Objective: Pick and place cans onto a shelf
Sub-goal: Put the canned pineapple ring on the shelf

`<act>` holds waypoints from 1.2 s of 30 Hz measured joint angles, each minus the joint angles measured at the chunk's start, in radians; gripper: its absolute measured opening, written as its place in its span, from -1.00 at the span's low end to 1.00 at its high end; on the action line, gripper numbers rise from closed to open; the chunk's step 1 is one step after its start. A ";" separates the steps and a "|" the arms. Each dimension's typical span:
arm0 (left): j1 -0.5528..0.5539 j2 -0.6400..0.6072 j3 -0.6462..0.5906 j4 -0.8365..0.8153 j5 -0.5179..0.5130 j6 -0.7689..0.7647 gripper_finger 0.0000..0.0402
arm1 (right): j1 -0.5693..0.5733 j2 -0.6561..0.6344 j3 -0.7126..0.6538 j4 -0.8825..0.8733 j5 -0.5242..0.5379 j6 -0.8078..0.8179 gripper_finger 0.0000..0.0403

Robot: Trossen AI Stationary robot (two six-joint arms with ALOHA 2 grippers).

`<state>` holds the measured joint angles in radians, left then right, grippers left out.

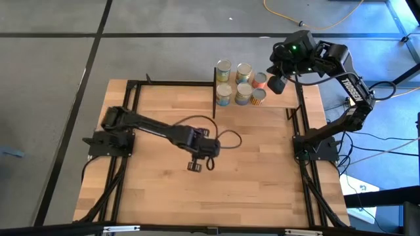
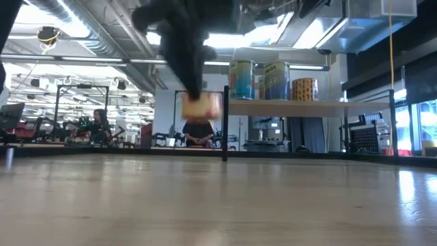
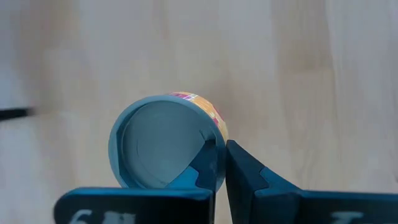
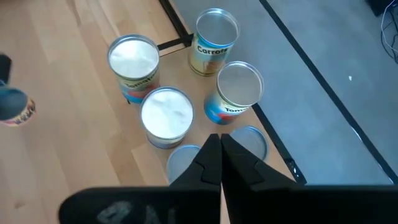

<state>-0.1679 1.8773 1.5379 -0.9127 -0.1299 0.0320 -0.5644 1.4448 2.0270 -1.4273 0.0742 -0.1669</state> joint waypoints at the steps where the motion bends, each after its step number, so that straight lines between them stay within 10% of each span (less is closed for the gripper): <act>1: -0.002 0.025 0.000 0.002 0.023 -0.003 -0.97 | 0.000 0.000 0.000 0.000 0.000 0.000 -1.00; 36: -0.025 0.178 0.096 -0.009 0.113 -0.264 -0.71 | 0.000 0.000 0.000 -0.006 -0.051 -0.078 -1.00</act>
<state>-0.1926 2.0550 1.6341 -0.9218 -0.0166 -0.2320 -0.5644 1.4448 2.0270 -1.4338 0.0236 -0.2451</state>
